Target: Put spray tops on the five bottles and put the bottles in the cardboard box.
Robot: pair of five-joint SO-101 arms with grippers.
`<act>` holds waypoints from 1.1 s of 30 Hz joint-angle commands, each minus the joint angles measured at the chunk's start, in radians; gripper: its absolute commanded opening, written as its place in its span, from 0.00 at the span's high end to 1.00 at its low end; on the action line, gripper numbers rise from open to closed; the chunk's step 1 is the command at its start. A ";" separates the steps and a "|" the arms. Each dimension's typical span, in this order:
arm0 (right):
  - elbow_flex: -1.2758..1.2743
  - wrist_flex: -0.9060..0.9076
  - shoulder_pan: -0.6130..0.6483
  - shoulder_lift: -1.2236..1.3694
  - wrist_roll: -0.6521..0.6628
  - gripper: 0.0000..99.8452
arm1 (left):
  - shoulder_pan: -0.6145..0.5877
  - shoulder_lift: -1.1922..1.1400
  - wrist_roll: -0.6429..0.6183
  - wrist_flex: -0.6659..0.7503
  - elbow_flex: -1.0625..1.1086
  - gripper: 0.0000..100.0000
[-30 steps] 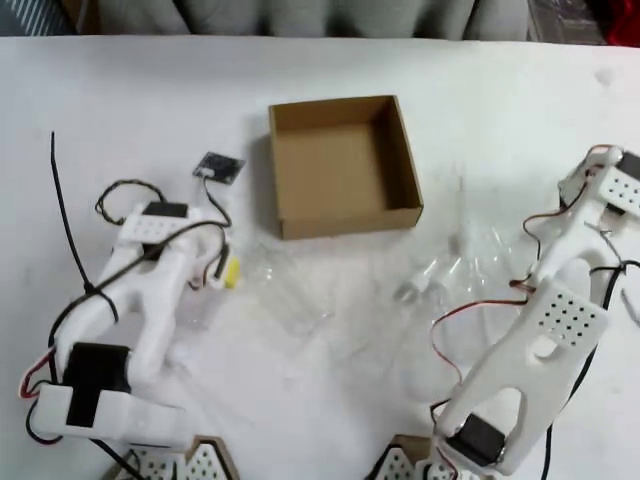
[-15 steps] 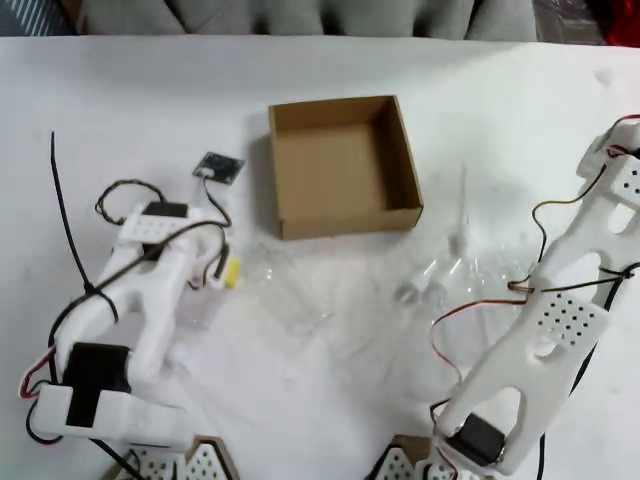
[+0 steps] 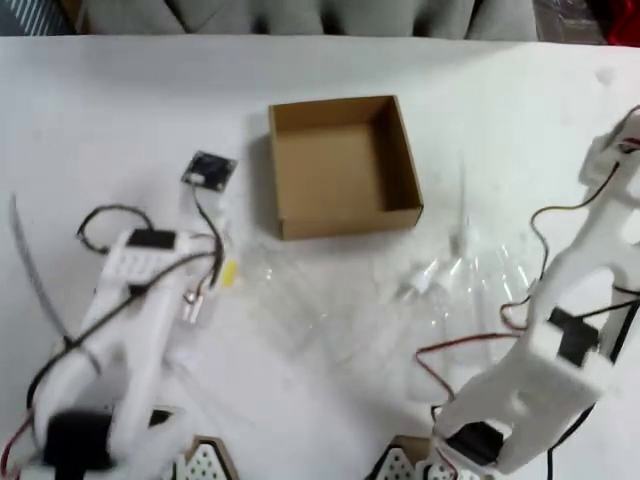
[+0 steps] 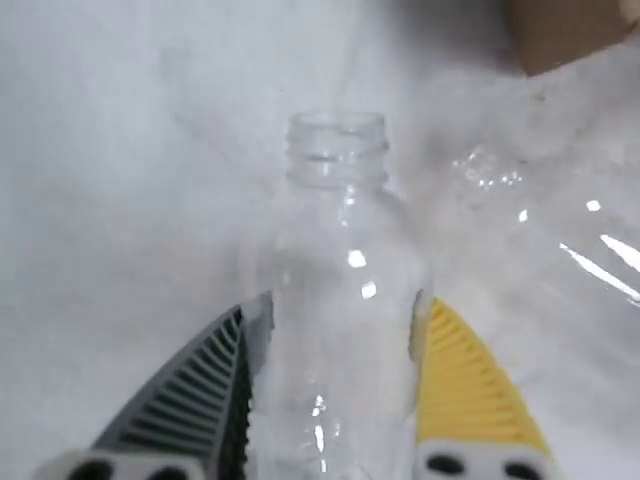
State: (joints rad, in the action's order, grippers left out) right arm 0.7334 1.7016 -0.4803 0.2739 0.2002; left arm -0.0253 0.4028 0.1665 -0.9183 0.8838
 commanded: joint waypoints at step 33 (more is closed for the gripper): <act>-1.313 -0.734 0.661 -1.382 0.043 0.99 | 0.216 1.144 -0.325 0.431 0.506 0.91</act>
State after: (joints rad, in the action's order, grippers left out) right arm -0.5462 1.1722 0.1534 -1.0549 0.2355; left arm 0.1542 1.4799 -0.1450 -0.5286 1.3809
